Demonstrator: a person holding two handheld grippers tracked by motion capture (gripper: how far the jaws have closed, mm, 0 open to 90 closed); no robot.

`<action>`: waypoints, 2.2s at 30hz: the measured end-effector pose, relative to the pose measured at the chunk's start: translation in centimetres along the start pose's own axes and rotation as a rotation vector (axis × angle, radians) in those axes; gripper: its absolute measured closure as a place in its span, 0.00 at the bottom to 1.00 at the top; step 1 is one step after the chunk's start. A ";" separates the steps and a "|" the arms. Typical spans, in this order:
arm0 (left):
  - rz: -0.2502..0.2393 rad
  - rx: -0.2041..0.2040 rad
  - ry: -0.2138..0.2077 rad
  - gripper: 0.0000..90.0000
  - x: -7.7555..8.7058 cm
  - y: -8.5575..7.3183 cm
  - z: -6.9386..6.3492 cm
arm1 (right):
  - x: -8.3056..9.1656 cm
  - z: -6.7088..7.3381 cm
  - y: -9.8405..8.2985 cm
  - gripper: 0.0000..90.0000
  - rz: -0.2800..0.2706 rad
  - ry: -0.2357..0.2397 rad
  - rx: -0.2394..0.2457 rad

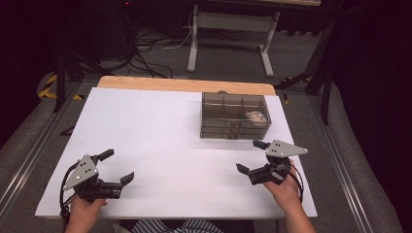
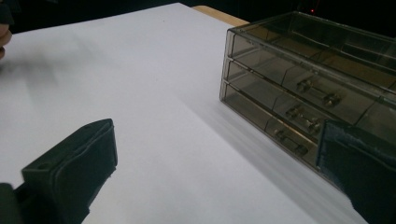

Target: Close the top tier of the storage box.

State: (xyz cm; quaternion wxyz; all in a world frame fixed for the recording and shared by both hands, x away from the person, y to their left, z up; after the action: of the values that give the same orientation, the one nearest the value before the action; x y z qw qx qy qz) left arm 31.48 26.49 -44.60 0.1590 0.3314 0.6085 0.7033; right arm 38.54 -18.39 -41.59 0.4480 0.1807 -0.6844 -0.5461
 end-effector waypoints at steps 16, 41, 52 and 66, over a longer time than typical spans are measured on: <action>-0.005 -0.003 -0.003 0.01 0.0 0.0 0.0 | -0.3 1.1 -2.4 0.00 -0.032 0.027 0.019; -0.009 -0.021 -0.017 0.00 -0.1 -0.1 -0.2 | -1.6 1.9 -6.1 0.00 0.033 0.046 0.020; -0.020 -0.022 -0.005 0.00 -0.1 0.0 -0.3 | -1.3 1.7 -5.9 0.00 0.004 0.047 0.008; -0.027 -0.025 -0.006 0.00 -0.1 -0.1 -0.2 | -1.1 1.8 -5.8 0.00 -0.013 0.060 0.012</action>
State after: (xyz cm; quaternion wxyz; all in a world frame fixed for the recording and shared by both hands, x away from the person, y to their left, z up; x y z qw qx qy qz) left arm 31.39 26.27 -44.70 0.1744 0.3232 0.6037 0.7076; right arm 36.23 -18.52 -47.31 0.4639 0.2041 -0.6726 -0.5393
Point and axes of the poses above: each handheld gripper's, and its own axes: x roughly backward along the jaws, y roughly out of its top, z roughly to its left, the point moved 4 cm from there along -x, roughly forward along the jaws, and after that the axes turned 2 degrees about -x, right-handed, at the moved point
